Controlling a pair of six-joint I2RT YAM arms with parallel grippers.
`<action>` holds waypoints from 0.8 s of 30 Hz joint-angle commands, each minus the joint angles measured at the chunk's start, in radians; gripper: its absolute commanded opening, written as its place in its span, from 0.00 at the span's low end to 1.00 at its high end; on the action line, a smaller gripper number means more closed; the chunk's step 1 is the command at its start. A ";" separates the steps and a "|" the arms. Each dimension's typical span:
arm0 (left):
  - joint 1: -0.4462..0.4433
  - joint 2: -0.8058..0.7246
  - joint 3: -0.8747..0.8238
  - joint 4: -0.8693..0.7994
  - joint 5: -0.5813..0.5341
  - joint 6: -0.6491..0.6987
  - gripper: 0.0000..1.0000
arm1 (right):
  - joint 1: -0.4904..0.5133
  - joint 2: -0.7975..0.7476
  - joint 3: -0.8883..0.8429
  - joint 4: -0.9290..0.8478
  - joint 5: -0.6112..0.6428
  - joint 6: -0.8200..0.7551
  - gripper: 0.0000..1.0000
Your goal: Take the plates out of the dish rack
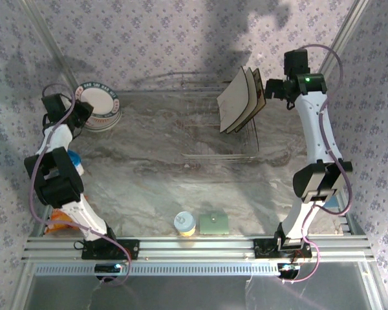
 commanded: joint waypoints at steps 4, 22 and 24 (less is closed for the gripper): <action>0.009 0.055 0.082 0.000 -0.030 0.036 0.00 | -0.011 -0.042 -0.014 0.019 -0.017 -0.020 1.00; 0.027 0.202 0.185 -0.015 -0.019 0.027 0.00 | -0.007 -0.052 -0.023 0.026 -0.026 -0.019 0.99; 0.027 0.217 0.197 -0.017 -0.019 0.024 0.00 | -0.005 -0.054 -0.025 0.027 -0.026 -0.020 0.99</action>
